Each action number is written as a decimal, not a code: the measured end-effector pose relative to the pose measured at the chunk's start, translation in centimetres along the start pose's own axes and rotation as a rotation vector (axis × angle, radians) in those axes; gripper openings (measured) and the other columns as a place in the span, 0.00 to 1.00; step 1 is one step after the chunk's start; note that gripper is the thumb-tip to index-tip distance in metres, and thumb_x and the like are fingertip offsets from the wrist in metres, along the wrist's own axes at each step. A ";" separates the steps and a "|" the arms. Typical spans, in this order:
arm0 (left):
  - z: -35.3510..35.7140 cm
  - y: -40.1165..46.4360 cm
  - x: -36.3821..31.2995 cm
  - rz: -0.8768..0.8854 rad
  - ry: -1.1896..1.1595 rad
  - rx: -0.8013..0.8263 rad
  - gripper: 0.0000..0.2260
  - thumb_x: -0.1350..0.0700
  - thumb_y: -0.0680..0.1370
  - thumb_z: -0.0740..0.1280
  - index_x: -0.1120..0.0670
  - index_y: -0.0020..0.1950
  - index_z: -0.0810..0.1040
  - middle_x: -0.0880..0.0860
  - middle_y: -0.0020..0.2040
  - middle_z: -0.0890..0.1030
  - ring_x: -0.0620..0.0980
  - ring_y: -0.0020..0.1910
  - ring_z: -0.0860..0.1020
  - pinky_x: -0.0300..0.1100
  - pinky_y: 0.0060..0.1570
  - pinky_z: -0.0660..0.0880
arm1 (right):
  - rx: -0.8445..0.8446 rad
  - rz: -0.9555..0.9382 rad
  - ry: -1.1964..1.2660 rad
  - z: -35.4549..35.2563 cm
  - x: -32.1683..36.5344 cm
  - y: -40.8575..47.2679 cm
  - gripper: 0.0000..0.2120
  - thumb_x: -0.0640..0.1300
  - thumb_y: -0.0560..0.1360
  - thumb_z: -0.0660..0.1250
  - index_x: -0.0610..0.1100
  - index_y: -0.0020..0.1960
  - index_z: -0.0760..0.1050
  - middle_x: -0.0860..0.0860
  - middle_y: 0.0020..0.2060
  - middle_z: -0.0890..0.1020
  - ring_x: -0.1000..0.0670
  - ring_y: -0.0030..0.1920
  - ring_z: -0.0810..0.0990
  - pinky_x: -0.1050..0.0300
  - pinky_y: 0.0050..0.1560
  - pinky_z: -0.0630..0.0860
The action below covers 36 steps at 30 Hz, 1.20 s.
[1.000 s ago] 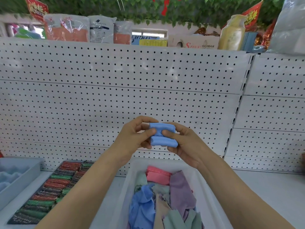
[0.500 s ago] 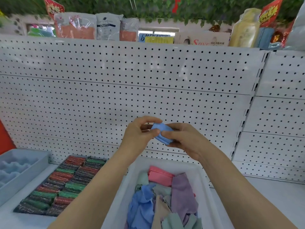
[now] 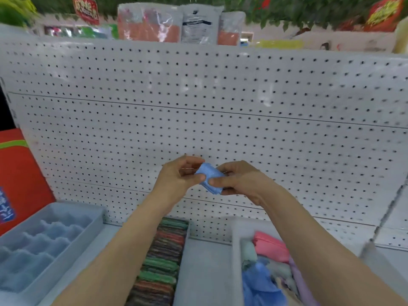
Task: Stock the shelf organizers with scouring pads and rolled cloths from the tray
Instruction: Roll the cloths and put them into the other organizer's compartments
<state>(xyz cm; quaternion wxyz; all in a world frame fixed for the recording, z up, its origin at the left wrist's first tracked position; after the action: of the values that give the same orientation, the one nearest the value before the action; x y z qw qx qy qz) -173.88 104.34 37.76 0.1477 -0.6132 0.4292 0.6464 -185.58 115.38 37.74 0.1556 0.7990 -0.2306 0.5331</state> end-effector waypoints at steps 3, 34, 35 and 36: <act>-8.1 0.9 2.5 -0.019 0.055 -0.012 0.13 0.61 0.74 0.75 0.47 0.54 0.81 0.46 0.55 0.83 0.43 0.55 0.81 0.38 0.55 0.78 | 0.003 -0.017 -0.050 7.2 2.1 4.2 0.14 0.43 0.73 0.75 0.40 0.56 0.80 0.44 0.49 0.84 0.47 0.48 0.84 0.57 0.50 0.82; -38.7 -9.0 30.6 -0.848 -0.026 -0.224 0.20 0.67 0.76 0.71 0.61 0.68 0.75 0.57 0.50 0.81 0.54 0.46 0.79 0.48 0.53 0.77 | 0.003 0.494 0.039 37.4 -12.1 13.4 0.08 0.41 0.75 0.70 0.37 0.49 0.76 0.43 0.43 0.75 0.47 0.43 0.71 0.53 0.45 0.68; -37.7 -9.2 30.9 -0.854 -0.074 -0.217 0.20 0.66 0.76 0.71 0.60 0.67 0.76 0.57 0.48 0.81 0.53 0.44 0.80 0.49 0.53 0.78 | -0.007 0.495 0.025 36.6 -12.6 12.8 0.09 0.42 0.75 0.70 0.36 0.50 0.76 0.43 0.43 0.75 0.47 0.42 0.71 0.54 0.44 0.67; -36.6 -9.5 30.8 -0.861 -0.118 -0.207 0.18 0.66 0.76 0.71 0.59 0.66 0.77 0.57 0.47 0.82 0.53 0.43 0.81 0.48 0.51 0.79 | -0.015 0.490 0.014 36.0 -12.9 12.3 0.08 0.42 0.75 0.69 0.37 0.49 0.75 0.43 0.42 0.74 0.48 0.42 0.70 0.55 0.43 0.66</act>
<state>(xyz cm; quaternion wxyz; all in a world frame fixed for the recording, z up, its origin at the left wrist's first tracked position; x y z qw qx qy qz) -148.99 72.61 10.34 0.3655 -0.7095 0.0588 0.5997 -168.30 89.82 12.05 0.0290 0.7144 -0.4205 0.5586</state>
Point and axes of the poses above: each hand's wrist, its own y-axis towards the middle knuckle, its own z-axis out of the palm, x = y × z, the point moved 9 cm from there along y, towards the middle knuckle
